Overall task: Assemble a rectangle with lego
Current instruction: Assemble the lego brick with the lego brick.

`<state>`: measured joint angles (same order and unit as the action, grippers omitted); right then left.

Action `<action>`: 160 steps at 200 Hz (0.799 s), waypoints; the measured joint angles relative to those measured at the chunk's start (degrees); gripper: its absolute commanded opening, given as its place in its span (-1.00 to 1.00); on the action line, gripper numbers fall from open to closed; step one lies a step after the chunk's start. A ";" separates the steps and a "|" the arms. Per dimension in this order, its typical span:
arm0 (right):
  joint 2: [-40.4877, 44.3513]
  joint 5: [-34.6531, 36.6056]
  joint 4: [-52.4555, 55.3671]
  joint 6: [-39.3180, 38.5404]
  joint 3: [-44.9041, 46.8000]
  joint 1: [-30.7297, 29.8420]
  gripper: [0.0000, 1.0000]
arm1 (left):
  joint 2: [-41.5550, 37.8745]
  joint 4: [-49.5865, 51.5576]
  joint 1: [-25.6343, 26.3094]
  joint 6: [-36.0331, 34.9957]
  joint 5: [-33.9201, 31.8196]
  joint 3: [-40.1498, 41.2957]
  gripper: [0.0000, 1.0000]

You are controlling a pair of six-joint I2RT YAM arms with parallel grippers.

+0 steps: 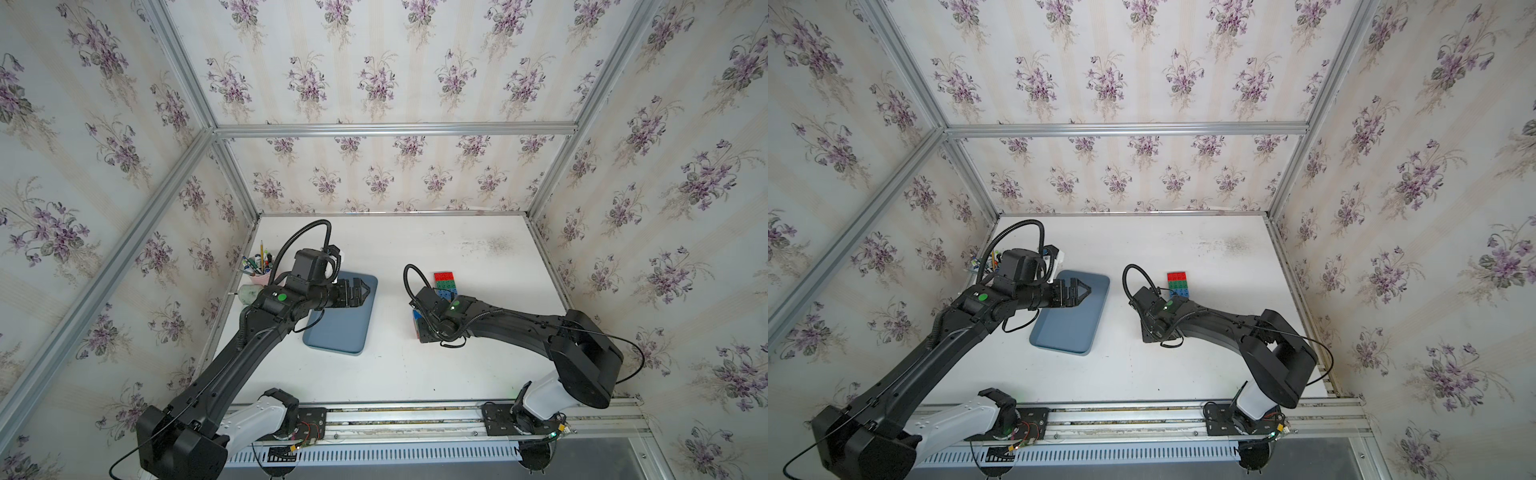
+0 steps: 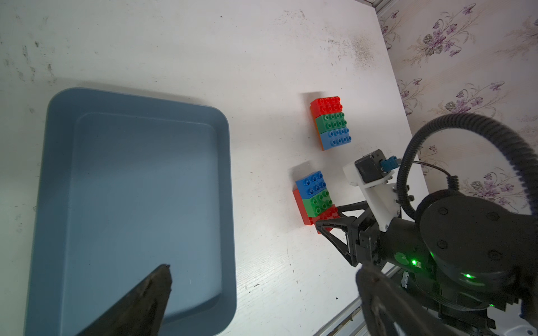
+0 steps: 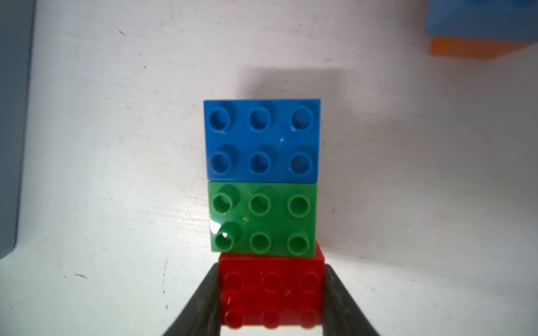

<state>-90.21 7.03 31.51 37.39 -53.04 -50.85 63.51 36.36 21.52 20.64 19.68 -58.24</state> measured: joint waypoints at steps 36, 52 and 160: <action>-0.20 0.59 -0.26 -0.11 -0.17 -0.24 -0.27 | 0.11 0.00 0.00 0.00 -0.02 0.00 1.00; -0.26 0.63 -0.09 -0.07 -0.42 -0.37 -0.27 | 0.13 0.00 0.00 0.00 -0.02 -0.02 1.00; -2.38 1.46 -0.46 0.83 -1.64 -1.14 -0.28 | -0.09 0.02 0.00 -0.02 -0.20 -0.11 1.00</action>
<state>-92.60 8.49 31.05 38.22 -54.68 -51.99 63.42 36.38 21.52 20.62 19.49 -58.35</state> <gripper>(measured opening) 0.467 0.999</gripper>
